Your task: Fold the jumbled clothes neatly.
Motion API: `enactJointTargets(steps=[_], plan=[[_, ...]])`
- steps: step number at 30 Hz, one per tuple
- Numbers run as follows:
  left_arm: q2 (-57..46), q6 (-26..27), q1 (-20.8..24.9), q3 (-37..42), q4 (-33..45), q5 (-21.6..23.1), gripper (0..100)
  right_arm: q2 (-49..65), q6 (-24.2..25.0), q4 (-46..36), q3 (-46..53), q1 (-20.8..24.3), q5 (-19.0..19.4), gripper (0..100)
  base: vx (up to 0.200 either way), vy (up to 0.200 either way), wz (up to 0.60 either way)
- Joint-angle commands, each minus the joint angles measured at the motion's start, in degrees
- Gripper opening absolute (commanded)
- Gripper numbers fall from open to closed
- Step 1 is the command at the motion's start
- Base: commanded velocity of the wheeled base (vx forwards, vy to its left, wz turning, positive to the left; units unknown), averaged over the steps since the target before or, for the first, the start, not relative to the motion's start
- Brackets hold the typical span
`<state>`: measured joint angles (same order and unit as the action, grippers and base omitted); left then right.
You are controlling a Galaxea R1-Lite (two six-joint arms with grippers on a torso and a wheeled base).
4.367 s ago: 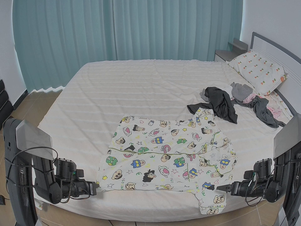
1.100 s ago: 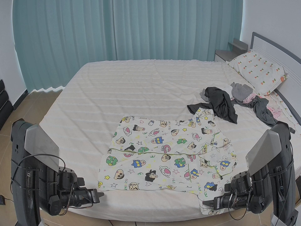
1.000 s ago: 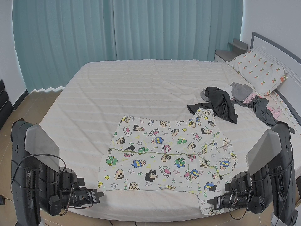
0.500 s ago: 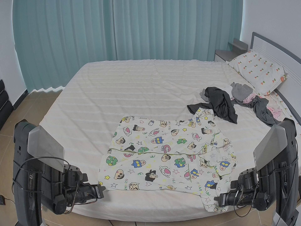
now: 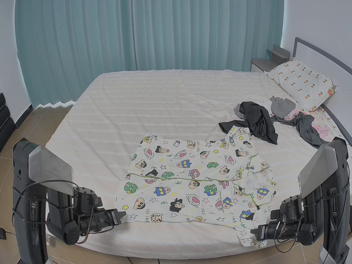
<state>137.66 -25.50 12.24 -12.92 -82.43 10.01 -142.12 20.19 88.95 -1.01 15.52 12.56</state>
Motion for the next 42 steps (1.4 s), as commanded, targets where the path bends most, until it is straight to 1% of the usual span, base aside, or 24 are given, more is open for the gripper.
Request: enactJointTargets(steps=[1, 4, 7, 9, 13, 15, 16, 18, 21, 25, 26, 29, 30, 36, 38, 39, 41, 42], plan=[[-0.63, 3.53, -0.9, 0.27, 0.34, 0.54, 100, -0.09, -0.06, 0.43, 1.01, 0.13, 0.01, 0, 0.0, 0.0, 0.0], [0.95, 5.2, -0.2, -0.7, 0.34, 0.54, 100, -0.09, -0.06, 0.43, 1.01, 0.21, 0.01, 0, 0.0, 0.0, 0.0], [2.62, 5.29, 1.38, -3.43, 0.61, 0.01, 100, -0.09, -0.15, 0.43, 1.01, 0.21, 0.01, 0, 0.0, 0.0, 0.0], [3.5, 5.38, 2.09, -4.66, 1.66, -0.69, 100, 0.0, -0.15, 0.52, 1.01, 0.13, 0.01, 0, 0.0, 0.0, 0.0], [3.5, 5.46, 3.41, -7.12, 6.58, -3.24, 100, 0.17, -0.15, 0.52, 1.01, 0.21, 0.01, 0, 0.0, 0.0, 0.0], [3.5, 5.46, 3.58, -7.38, 7.11, -3.86, 100, 0.17, -0.15, 0.52, 1.01, 0.21, 0.01, 0, 0.0, 0.0, 0.0], [3.58, 6.17, 4.2, -7.82, 7.73, -5.35, 100, 0.17, -0.24, 0.52, 1.01, 0.21, 0.01, 0, 0.0, 0.0, 0.0], [3.67, 7.05, 4.46, -8.52, 7.81, -5.79, 100, 0.17, -0.24, 0.52, 1.01, 0.3, -0.08, 0, 0.0, 0.0, 0.0], [3.76, 6.87, 5.78, -10.9, 8.52, -6.05, 100, 0.17, -0.32, 0.52, 1.01, 0.3, -0.08, 0, 0.0, 0.0, 0.0], [3.5, 6.78, 6.48, -13.09, 12.91, -6.14, 100, 0.09, -0.32, 0.52, 1.01, 0.21, -0.08, 0, 0.0, 0.0, 0.0], [3.32, 6.78, 6.66, -13.8, 15.02, -6.32, 100, 0.0, -0.32, 0.52, 1.01, 0.21, -0.08, 0, 0.0, 0.0, 0.0], [3.14, 6.69, 6.83, -14.59, 17.39, -7.99, 100, 0.0, -0.5, 0.52, 1.01, 0.21, -0.08, 0, 0.0, 0.0, 0.0], [3.06, 6.69, 7.1, -14.85, 17.75, -8.51, 0, 0.0, -0.59, 0.52, 1.01, 0.3, -0.08, 0, 0.0, 0.0, 0.0], [2.97, 6.25, 7.1, -14.85, 18.1, -10.45, 0, 0.35, -0.59, -0.1, 1.01, 0.13, -0.08, 0, 0.0, 0.0, 0.0], [2.62, 4.67, 7.1, -14.85, 18.1, -11.06, 0, 0.26, -0.85, -0.19, 1.01, 0.21, -0.16, 0, 0.0, 0.0, 0.0], [2.18, 3.71, 7.1, -14.68, 18.1, -11.24, 0, 0.35, -1.55, -0.98, 1.01, 0.21, -0.25, 0, 0.0, 0.0, 0.0], [1.74, 3.53, 7.1, -14.5, 18.1, -11.24, 0, 0.44, -2.17, -1.86, 1.01, 0.13, -0.34, 0, 0.0, 0.0, 0.0], [0.68, 3.53, 7.18, -13.62, 18.1, -11.24, 0, 1.23, -3.31, -4.05, 1.01, -0.14, -0.34, 0, 0.0, 0.0, 0.0]])
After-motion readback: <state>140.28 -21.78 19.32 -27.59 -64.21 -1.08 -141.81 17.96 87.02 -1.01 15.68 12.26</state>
